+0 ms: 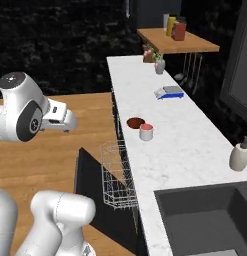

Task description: Pick up the cup and bowl from the counter, place them in the dishwasher, and close the dishwasher door.

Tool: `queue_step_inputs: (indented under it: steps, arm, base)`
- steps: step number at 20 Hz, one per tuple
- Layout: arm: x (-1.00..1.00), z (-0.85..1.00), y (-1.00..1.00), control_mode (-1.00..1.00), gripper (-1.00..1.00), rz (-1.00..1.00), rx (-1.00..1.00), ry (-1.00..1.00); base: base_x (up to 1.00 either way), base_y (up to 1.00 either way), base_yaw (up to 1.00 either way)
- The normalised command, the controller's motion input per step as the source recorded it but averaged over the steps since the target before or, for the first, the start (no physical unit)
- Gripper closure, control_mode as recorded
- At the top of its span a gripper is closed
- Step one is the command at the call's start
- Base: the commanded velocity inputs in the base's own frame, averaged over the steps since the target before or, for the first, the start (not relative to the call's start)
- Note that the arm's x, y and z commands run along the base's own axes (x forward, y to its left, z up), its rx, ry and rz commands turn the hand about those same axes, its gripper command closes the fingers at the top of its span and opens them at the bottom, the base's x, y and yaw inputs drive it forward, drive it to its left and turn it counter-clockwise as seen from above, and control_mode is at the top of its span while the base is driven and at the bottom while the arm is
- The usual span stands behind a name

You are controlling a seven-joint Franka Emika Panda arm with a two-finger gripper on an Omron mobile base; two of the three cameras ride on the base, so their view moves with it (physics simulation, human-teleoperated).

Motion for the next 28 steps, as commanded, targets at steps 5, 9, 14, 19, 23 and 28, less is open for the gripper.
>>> queue_step_inputs:
  steps: [5, 9, 14, 19, 23, 28]
  arm:
    - [0.00, 0.00, 0.00, 1.00, -1.00, 0.00, 0.00, 0.00]
    - [0.00, 0.00, 0.00, 1.00, -1.00, 0.00, 0.00, 0.00]
    - [0.00, 0.00, 0.00, 1.00, -1.00, 0.00, 0.00, 0.00]
    - [0.00, 0.00, 0.00, 1.00, -1.00, 0.00, 0.00, 0.00]
    - [0.15, -0.03, 0.00, -1.00, -1.00, -0.01, 0.00, 0.00]
    - [0.67, -0.25, -0.14, -1.00, -1.00, 0.00, 0.00, 0.00]
  base:
    - [0.51, -0.51, 0.15]
    - [0.49, -0.28, -0.04]
    - [0.65, -0.12, -0.43]
    - [0.60, 0.00, -0.52]
    - [0.45, 0.00, -0.15]
    - [0.00, 0.00, 0.00]
